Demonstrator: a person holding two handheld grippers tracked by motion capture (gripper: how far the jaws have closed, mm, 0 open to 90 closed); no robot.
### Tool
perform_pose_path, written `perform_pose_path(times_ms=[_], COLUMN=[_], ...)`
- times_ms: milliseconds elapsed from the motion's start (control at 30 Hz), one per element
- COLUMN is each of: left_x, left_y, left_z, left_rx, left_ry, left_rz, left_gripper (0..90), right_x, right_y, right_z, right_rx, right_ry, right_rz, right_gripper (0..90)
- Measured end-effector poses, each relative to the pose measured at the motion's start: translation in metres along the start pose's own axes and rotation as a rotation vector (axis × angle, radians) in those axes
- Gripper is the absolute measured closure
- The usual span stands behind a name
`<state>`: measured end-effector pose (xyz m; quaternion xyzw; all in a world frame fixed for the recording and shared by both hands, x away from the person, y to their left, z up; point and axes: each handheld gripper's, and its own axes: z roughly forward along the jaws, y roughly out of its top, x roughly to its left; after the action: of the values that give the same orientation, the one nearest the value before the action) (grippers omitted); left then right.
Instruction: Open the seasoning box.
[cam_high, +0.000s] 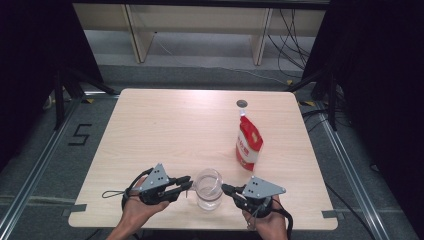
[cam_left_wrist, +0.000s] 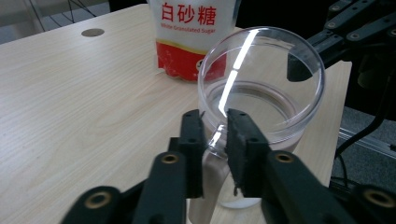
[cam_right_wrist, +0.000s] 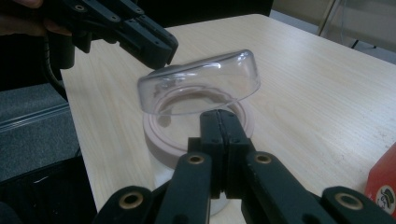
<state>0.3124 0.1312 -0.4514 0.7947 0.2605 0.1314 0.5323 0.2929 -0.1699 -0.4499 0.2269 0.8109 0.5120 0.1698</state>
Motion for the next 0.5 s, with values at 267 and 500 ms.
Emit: perform_pose_path(times_ms=[267, 500], left_x=[-0.004, -0.005], left_y=[-0.005, -0.023], left_z=[-0.010, -0.014], left_rx=[0.066, 0.113], left_ry=[0.011, 0.032], left_rz=[-0.017, -0.064], left_gripper=[37.7, 21.8], right_x=[0.000, 0.001], right_y=[0.004, 0.007], right_z=[0.001, 0.002], right_rx=[-0.013, -0.019], right_ry=[-0.007, -0.001], right_rz=[-0.012, -0.014], right_gripper=[90.0, 90.0])
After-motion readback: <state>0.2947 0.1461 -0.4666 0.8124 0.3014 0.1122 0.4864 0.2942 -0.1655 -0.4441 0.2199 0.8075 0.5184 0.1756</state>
